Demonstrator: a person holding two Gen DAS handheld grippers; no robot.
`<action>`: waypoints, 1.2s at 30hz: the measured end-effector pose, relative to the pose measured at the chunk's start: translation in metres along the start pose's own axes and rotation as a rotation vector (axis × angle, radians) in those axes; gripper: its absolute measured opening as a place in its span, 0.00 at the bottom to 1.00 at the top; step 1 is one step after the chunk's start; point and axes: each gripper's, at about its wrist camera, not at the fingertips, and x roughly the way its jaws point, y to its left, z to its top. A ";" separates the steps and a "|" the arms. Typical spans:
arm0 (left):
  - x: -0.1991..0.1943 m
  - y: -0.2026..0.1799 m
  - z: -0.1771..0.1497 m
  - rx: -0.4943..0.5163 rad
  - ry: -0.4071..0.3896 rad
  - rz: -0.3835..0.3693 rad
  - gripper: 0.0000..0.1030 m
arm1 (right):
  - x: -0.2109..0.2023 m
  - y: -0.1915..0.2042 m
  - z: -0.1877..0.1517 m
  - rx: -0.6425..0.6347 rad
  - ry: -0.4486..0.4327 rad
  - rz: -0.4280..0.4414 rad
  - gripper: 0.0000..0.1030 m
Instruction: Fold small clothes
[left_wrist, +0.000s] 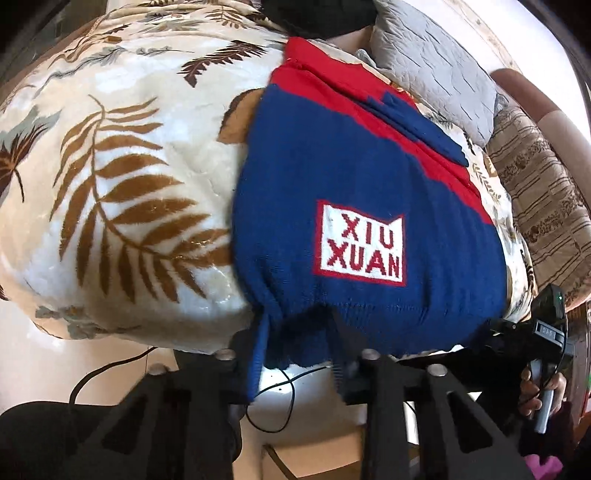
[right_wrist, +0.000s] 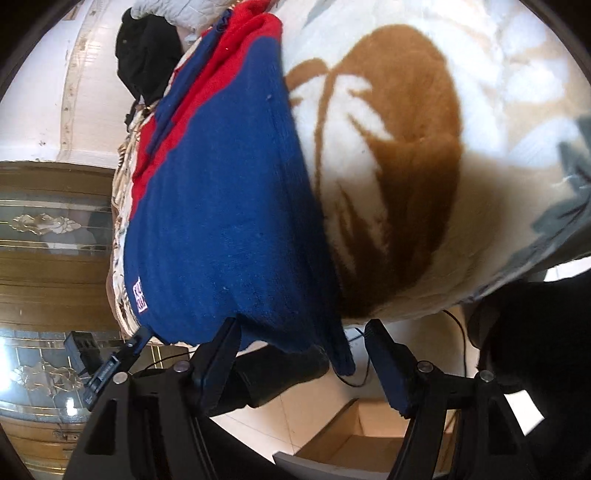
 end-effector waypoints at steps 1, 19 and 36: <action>-0.002 0.002 0.000 -0.015 -0.006 -0.012 0.18 | 0.000 0.002 0.000 -0.013 -0.012 0.015 0.61; 0.017 0.006 -0.003 -0.031 0.095 -0.013 0.26 | 0.005 0.016 -0.006 -0.067 0.023 -0.054 0.71; -0.065 0.003 0.021 -0.028 -0.130 -0.279 0.07 | -0.072 0.084 0.010 -0.265 -0.181 0.174 0.11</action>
